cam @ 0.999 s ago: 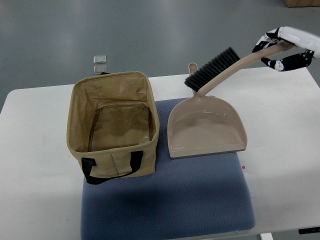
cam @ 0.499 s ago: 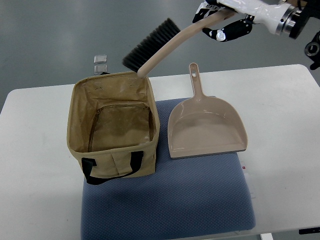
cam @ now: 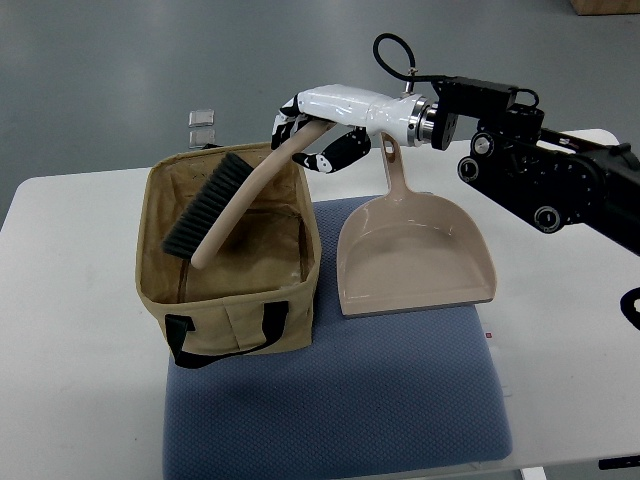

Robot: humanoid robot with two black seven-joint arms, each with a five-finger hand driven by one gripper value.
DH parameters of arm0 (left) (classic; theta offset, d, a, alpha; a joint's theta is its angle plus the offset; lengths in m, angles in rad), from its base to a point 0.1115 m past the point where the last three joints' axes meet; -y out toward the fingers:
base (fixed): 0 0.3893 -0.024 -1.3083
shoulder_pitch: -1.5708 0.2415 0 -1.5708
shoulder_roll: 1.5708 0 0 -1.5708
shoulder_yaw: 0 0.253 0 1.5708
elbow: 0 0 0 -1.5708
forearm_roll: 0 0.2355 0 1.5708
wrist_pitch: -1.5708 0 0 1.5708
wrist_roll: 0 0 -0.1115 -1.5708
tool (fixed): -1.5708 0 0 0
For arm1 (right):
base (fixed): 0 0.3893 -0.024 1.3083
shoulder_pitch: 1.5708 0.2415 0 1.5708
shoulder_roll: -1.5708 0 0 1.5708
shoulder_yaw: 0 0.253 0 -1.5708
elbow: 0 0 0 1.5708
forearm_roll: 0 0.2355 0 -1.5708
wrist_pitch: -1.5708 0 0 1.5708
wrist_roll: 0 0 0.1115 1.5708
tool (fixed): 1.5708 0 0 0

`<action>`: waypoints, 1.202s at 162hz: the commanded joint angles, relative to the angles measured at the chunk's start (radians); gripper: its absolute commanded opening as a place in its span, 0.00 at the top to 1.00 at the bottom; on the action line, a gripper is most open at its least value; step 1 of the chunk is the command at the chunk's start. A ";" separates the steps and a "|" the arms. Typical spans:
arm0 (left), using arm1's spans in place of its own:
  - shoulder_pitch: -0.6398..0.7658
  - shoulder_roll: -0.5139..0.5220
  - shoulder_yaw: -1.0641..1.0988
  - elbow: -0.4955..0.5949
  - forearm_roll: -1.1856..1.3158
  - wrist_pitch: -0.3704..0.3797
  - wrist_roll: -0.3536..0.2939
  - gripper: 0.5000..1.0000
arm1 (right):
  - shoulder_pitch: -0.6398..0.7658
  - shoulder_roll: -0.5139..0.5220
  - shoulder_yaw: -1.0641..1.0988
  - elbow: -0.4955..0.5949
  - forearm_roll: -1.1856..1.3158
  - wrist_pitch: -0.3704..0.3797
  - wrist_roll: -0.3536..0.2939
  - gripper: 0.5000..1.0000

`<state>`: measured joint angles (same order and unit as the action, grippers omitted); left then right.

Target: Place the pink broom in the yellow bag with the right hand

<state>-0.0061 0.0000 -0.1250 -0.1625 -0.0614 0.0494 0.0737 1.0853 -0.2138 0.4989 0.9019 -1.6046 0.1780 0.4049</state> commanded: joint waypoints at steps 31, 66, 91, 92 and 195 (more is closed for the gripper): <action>0.000 0.000 -0.001 0.000 0.000 0.001 0.000 0.00 | -0.030 0.025 -0.039 -0.003 -0.014 -0.015 0.002 0.70; 0.000 0.000 -0.001 0.000 0.000 0.000 0.000 0.00 | -0.039 0.024 -0.028 0.002 -0.001 -0.042 0.003 0.42; 0.000 0.000 0.001 0.000 0.000 0.000 0.000 0.00 | -0.039 0.016 -0.022 0.006 0.005 -0.043 0.003 0.41; 0.000 0.000 0.001 0.000 0.000 0.000 0.000 0.00 | -0.039 0.016 -0.022 0.006 0.005 -0.043 0.003 0.41; 0.000 0.000 -0.001 -0.002 0.000 0.001 0.000 0.00 | -0.223 0.010 0.366 -0.011 0.509 -0.086 0.005 0.28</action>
<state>-0.0062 0.0000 -0.1242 -0.1628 -0.0614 0.0492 0.0736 0.9158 -0.2091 0.8009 0.8966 -1.2216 0.0999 0.4100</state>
